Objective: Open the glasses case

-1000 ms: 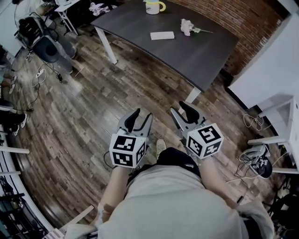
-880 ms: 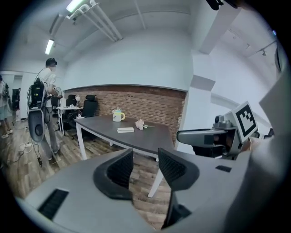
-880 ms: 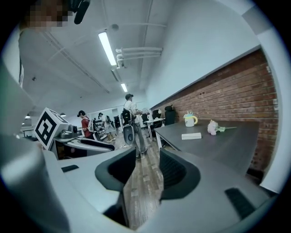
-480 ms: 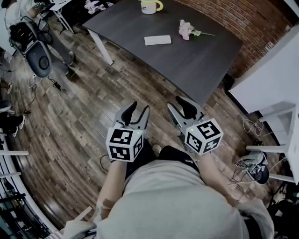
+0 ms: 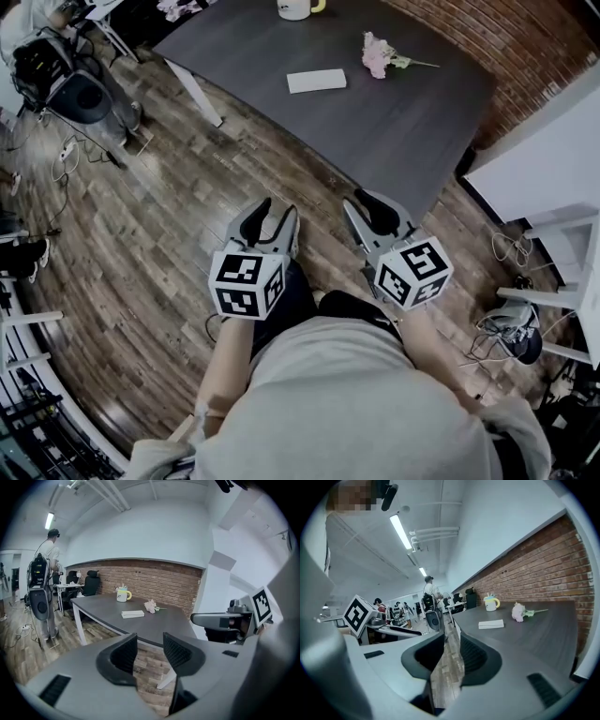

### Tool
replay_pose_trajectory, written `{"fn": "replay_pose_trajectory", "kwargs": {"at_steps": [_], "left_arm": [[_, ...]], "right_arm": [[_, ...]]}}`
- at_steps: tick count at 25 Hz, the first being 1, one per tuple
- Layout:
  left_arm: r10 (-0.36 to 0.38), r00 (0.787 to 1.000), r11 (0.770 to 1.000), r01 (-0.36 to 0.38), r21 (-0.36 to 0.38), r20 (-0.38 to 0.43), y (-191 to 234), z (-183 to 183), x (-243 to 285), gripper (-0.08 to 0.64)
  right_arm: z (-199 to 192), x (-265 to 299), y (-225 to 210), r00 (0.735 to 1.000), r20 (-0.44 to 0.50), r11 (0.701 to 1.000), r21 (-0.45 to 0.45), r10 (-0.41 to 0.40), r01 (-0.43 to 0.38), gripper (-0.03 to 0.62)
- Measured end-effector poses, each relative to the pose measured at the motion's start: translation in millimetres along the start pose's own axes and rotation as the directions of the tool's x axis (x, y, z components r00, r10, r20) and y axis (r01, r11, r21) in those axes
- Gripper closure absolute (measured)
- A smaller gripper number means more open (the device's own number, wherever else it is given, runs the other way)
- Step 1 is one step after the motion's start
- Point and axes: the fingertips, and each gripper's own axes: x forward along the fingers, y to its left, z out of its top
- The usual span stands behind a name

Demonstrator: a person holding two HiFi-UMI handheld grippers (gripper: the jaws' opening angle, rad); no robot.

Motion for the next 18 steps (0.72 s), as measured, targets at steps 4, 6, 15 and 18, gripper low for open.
{"fn": "replay_pose_trajectory", "kwargs": {"at_steps": [4, 6, 15, 18], "left_arm": [[-0.036, 0.999, 0.999, 0.036, 0.017, -0.017, 21, 10, 34, 0.391], [-0.049, 0.999, 0.998, 0.049, 0.025, -0.014, 34, 21, 51, 0.391], [-0.147, 0.988, 0.987, 0.150, 0.063, -0.037, 102, 81, 139, 0.391], [-0.177, 0.983, 0.981, 0.180, 0.073, -0.043, 121, 96, 165, 0.391]], "right_arm": [[8, 28, -24, 0.999, -0.002, 0.999, 0.005, -0.047, 0.047, 0.494], [16, 46, -39, 0.998, 0.015, 0.998, 0.005, -0.065, 0.065, 0.495], [66, 146, -85, 0.992, 0.025, 0.992, 0.019, -0.127, 0.127, 0.495], [81, 174, -98, 0.988, 0.028, 0.988, 0.014, -0.151, 0.151, 0.495]]}}
